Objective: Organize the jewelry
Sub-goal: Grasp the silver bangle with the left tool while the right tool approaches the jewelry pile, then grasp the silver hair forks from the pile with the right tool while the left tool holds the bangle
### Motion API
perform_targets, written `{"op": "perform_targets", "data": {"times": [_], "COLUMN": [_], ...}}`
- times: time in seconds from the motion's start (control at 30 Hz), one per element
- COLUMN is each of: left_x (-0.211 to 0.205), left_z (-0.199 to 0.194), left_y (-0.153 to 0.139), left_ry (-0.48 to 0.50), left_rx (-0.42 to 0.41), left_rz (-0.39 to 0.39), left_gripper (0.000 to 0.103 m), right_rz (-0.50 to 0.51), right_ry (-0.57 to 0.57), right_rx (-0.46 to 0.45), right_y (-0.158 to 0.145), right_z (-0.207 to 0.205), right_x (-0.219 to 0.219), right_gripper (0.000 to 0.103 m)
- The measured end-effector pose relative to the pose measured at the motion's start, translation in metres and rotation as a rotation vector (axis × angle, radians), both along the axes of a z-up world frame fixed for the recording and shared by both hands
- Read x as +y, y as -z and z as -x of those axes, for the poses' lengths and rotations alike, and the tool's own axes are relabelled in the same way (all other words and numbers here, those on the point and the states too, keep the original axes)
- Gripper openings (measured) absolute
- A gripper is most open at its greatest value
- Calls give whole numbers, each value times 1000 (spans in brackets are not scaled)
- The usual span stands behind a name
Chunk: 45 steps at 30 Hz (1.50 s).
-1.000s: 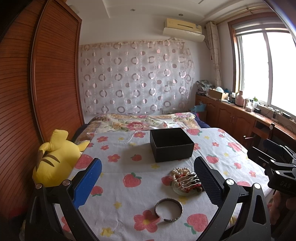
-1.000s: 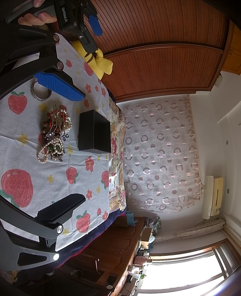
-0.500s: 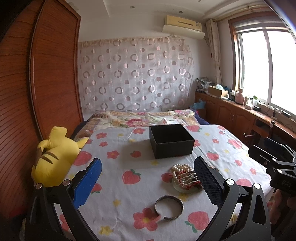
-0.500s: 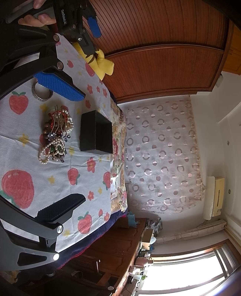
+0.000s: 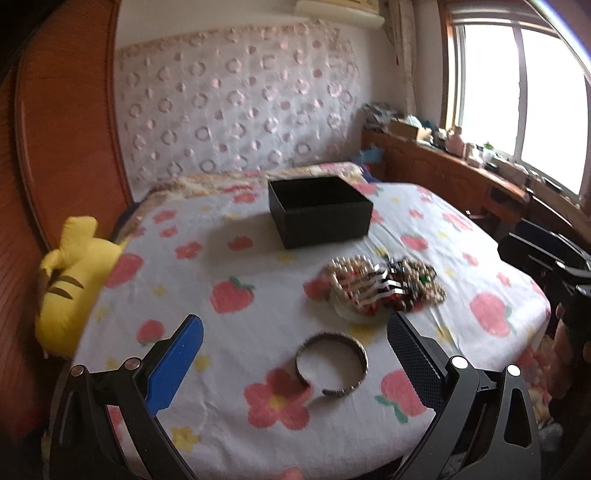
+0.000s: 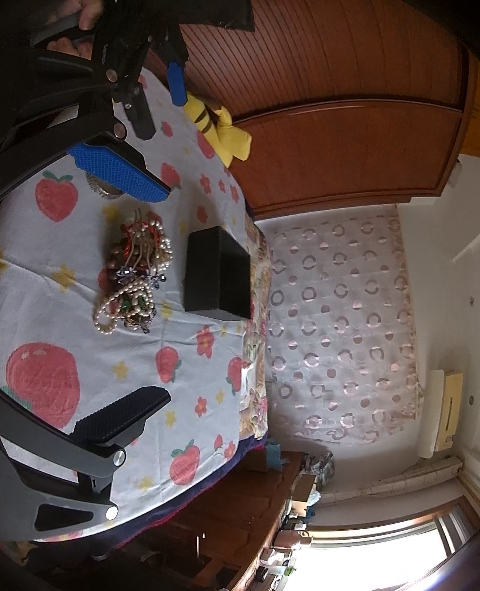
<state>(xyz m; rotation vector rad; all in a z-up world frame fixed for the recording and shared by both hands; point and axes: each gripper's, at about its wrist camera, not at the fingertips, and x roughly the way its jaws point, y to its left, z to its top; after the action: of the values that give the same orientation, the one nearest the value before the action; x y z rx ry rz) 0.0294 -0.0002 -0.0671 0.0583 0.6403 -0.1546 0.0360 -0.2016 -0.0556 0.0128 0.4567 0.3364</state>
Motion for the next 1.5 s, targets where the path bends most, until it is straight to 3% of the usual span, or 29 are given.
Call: {"op": "perform_targets", "data": {"times": [0.43,0.57,0.63,0.83,0.93,1.0,1.17,1.5], "left_x": [-6,-10,-11,-17,-17,-17,-11,16], "left_z": [-22,-24,-24,-28,-27,-25,-27,-24], "left_y": [41,46,47,54,54,54,54,45], "left_ry": [85,117,131,161,162,155,162,96], "left_rx": [171,201,209,235,228,219,210,169], "left_rz": [44,62,68,52,44,28,52,101], "left_gripper": [97,96,94,73,71,58,57,57], "right_rz": [45,50,53,55,68,66,83,242], "right_ry": [-64,-84,-94,-136,-151,-170,-236,-361], "right_rx": [95,140,163,199,201,203,212,217], "right_y": [37,48,53,58,57,56,53,58], "right_z": [-20,-28,-33,-39,-40,-41,-47,-61], "right_x": [-5,-8,-8,-9,-5,-2,15,73], "right_gripper": [96,88,85,73,69,67,58,54]}}
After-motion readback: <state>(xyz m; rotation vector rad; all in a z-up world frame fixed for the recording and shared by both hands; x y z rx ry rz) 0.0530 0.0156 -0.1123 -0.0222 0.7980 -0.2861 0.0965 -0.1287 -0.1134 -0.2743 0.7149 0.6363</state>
